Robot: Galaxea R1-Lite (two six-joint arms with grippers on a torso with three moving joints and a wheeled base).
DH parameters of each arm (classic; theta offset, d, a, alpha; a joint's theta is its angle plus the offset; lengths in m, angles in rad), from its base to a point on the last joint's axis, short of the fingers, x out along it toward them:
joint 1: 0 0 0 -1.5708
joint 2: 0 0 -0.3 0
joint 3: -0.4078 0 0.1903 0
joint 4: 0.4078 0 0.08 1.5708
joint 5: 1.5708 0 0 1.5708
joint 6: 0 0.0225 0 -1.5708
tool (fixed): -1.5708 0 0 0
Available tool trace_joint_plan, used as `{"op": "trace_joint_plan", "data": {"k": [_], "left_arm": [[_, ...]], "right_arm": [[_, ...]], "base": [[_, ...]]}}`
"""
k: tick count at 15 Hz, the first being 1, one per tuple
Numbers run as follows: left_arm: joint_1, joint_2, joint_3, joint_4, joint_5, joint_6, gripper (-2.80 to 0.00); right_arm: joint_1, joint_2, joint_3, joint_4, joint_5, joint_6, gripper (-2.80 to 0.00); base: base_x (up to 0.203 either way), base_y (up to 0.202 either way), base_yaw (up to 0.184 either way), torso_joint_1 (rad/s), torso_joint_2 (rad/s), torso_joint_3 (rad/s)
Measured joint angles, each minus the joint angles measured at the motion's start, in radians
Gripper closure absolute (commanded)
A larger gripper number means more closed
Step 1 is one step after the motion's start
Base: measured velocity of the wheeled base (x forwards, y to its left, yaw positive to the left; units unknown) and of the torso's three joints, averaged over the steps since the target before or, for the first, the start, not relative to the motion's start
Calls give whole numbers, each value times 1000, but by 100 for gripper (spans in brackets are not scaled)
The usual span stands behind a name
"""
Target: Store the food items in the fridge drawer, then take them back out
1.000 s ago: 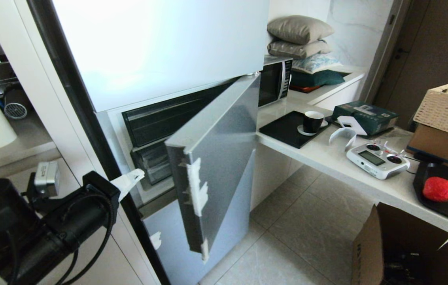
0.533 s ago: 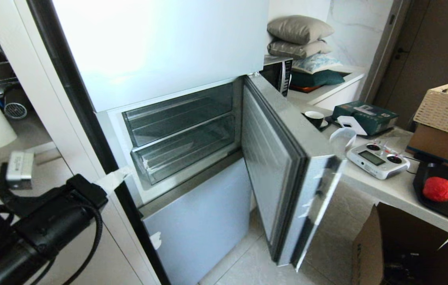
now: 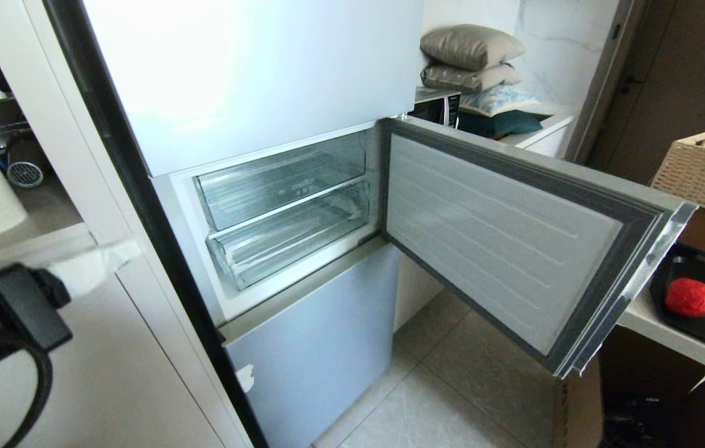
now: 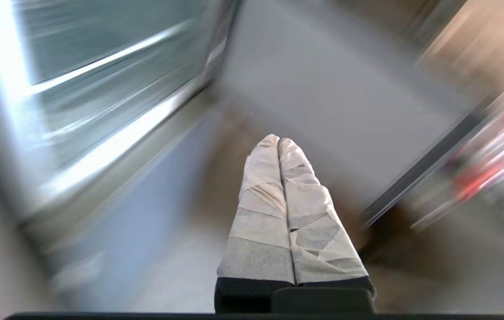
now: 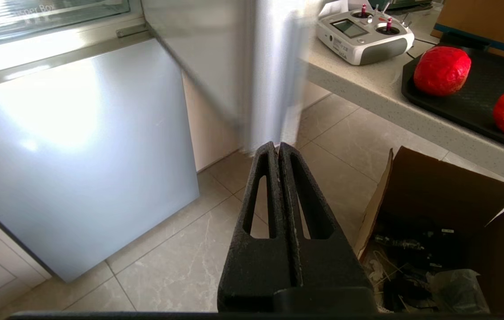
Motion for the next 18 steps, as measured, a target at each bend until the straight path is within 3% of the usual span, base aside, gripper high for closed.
{"op": "trace_joint_plan", "data": {"k": [2, 4, 6, 7, 11, 13, 15, 18], "left_arm": [[-1, -78, 80, 55, 54, 209, 0], [2, -179, 145, 63, 108, 317, 0], [36, -292, 193, 67, 189, 337, 0], [86, -334, 208, 68, 212, 339, 0], [416, -531, 309, 77, 240, 346, 0], [475, -628, 420, 102, 203, 346, 0], [497, -679, 532, 148, 106, 344, 0], [505, -709, 582, 355, -7, 345, 0]], "right_arm": [[0, 0, 0, 0, 0, 0, 0], [0, 0, 0, 0, 0, 0, 0], [0, 0, 0, 0, 0, 0, 0], [0, 0, 0, 0, 0, 0, 0], [0, 0, 0, 0, 0, 0, 0], [0, 0, 0, 0, 0, 0, 0], [0, 0, 0, 0, 0, 0, 0], [0, 0, 0, 0, 0, 0, 0]], "base": [[0, 0, 0, 0, 0, 0], [0, 0, 0, 0, 0, 0], [0, 0, 0, 0, 0, 0], [0, 0, 0, 0, 0, 0], [0, 0, 0, 0, 0, 0], [0, 0, 0, 0, 0, 0], [0, 0, 0, 0, 0, 0], [0, 0, 0, 0, 0, 0]]}}
